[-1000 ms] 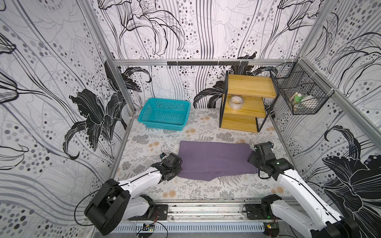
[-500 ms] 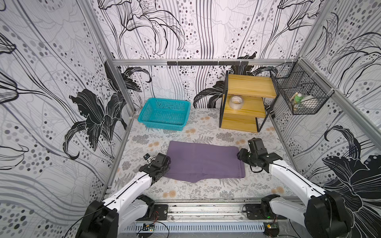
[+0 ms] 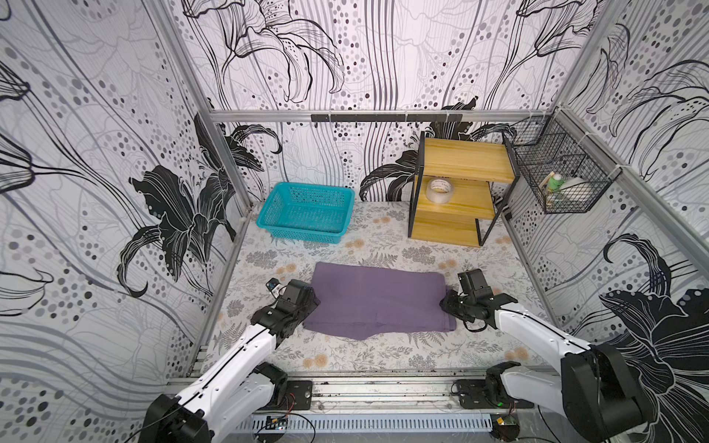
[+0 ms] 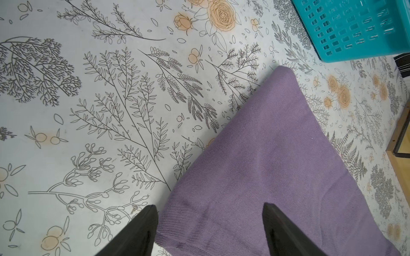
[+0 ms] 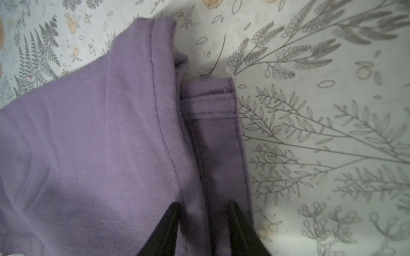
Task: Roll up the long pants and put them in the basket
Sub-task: Fold the long pant at the center of the board.
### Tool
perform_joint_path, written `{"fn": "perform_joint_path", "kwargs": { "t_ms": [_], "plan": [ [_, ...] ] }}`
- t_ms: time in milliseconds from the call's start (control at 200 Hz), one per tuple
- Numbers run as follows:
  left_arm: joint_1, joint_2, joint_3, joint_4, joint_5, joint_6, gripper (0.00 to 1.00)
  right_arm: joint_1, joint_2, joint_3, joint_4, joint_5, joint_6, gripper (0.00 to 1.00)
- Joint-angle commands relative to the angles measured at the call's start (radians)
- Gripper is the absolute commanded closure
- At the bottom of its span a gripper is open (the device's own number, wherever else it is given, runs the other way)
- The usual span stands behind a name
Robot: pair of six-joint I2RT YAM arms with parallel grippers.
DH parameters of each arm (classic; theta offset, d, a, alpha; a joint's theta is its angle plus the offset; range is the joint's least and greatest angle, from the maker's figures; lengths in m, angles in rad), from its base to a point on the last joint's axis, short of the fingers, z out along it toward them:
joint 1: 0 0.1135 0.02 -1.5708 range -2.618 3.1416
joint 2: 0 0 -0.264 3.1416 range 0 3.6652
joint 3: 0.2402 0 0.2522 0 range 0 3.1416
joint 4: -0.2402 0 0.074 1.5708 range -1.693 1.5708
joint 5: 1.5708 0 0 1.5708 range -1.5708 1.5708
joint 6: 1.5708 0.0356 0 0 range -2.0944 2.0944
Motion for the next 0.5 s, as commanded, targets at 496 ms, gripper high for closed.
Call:
{"fn": "perform_joint_path", "kwargs": {
  "t_ms": [496],
  "plan": [
    [0.005,-0.017,0.021,0.019,0.007,-0.016,0.20,-0.002,-0.047,0.023,-0.035,-0.002,-0.026,0.94]
  ]
}}
